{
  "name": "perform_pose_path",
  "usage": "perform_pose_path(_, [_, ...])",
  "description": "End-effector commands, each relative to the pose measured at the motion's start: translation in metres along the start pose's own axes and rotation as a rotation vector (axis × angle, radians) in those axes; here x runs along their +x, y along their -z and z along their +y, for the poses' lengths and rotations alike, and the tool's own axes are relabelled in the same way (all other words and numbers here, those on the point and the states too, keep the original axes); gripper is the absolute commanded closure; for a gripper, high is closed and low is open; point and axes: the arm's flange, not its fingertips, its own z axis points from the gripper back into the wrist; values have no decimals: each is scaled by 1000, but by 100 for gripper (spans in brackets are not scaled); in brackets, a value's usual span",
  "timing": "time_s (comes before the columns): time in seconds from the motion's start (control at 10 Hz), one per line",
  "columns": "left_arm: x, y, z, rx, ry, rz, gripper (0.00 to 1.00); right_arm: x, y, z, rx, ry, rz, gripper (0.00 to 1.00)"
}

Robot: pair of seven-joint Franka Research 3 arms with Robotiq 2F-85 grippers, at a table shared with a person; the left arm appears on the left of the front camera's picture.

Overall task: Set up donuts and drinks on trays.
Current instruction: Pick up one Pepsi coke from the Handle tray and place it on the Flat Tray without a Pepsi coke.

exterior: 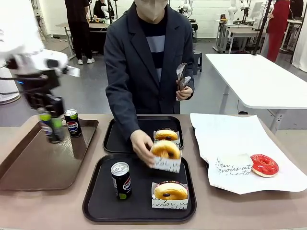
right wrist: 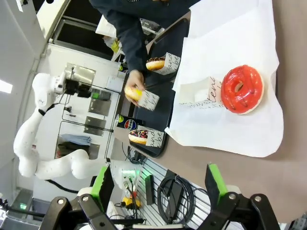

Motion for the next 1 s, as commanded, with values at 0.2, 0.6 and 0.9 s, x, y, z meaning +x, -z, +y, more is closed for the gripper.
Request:
perform_pose_path(0.2, [-21, -16, 13, 23, -29, -71, 42, 2, -1, 0, 19, -16, -19, 0])
perform_pose_path(0.6, [-30, -25, 16, 16, -4, -35, 42, 2, -1, 0, 19, -16, -19, 0])
perform_pose_path(0.9, [-30, -25, 16, 16, -4, -35, 42, 2, -1, 0, 19, -16, -19, 0])
